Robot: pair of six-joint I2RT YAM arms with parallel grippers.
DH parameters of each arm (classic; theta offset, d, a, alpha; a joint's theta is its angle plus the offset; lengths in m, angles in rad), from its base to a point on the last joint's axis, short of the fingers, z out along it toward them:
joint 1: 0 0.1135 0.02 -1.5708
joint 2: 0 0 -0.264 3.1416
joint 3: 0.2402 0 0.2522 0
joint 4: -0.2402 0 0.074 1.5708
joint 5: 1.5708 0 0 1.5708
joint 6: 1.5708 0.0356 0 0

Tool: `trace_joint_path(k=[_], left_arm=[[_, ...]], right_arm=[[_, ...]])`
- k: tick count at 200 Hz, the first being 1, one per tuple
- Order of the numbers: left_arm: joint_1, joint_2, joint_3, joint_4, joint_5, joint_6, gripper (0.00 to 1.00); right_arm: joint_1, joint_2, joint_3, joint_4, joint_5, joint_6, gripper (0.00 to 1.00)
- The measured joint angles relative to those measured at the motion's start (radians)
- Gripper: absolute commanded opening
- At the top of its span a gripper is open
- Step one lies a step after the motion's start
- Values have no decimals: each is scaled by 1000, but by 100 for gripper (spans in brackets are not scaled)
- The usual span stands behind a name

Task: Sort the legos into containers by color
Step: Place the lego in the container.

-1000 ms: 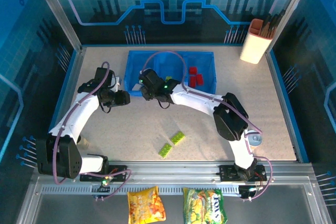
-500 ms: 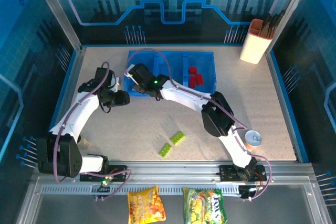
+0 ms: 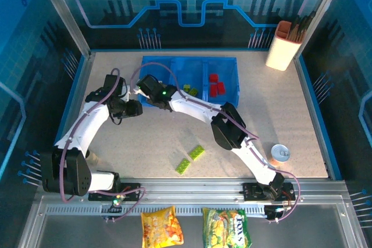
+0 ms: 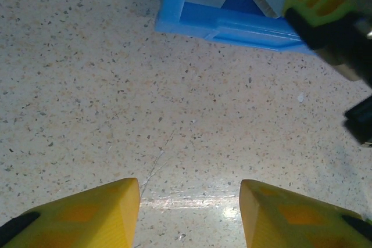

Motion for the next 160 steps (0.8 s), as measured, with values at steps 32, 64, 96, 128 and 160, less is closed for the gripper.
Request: trace_joint_path(k=[32,64,96,128,160], left_arm=[[1,2,0,2,0,0,50],[1,3,0,3,0,0,50],[1,3,0,8,0,1,50],[1,3,0,8,0,1,50],[1,3,0,8,0,3,50]], right_arm=[[0,20,15,-26,17,-14,37],[0,22,17,-43,26,-14,41],[0,22,17,-52,37,-14,44],[0,22,17,-53,42,-14,45],[0,19,13,-61,46,-5,45]])
